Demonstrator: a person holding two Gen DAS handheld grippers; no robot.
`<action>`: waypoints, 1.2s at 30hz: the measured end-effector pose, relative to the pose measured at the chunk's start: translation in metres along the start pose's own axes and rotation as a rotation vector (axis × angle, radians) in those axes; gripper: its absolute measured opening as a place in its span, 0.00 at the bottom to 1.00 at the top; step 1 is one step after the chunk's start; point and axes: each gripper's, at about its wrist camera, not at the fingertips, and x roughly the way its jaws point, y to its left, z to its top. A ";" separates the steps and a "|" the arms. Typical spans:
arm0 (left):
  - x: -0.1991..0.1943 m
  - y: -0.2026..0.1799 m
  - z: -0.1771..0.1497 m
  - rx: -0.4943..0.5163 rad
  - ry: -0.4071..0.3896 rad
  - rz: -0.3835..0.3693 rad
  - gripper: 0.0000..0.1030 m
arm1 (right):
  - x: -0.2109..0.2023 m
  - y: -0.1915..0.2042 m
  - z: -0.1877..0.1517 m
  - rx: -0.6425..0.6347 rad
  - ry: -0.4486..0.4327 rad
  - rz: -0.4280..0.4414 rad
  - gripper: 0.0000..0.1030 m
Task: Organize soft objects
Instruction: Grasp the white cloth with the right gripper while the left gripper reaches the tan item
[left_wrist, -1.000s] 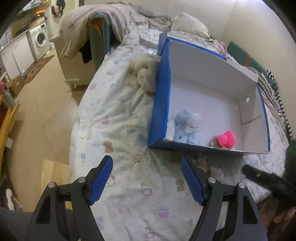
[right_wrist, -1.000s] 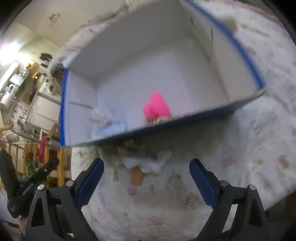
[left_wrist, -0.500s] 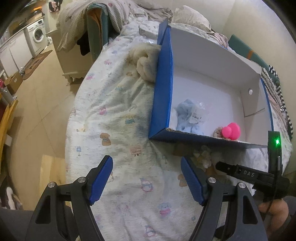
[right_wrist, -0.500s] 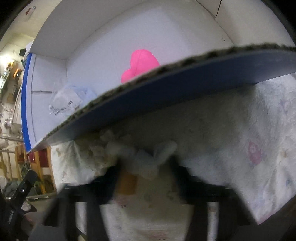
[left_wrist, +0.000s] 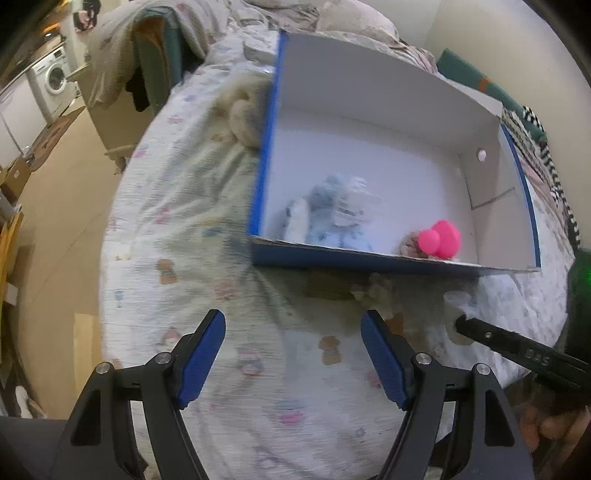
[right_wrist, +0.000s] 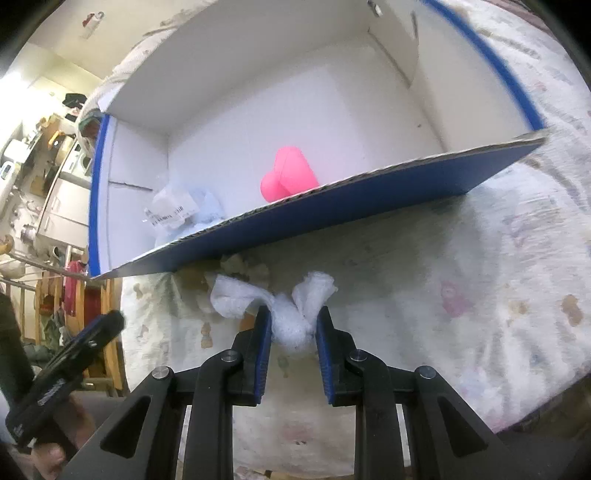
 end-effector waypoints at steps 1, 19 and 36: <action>0.002 -0.004 0.000 0.005 0.006 0.000 0.71 | -0.005 -0.001 -0.001 0.000 -0.011 0.002 0.25; 0.080 -0.107 -0.020 0.176 0.212 -0.049 0.39 | -0.057 -0.033 -0.003 0.081 -0.157 0.058 0.25; 0.085 -0.089 -0.009 0.171 0.252 -0.088 0.07 | -0.059 -0.034 0.003 0.072 -0.147 0.064 0.25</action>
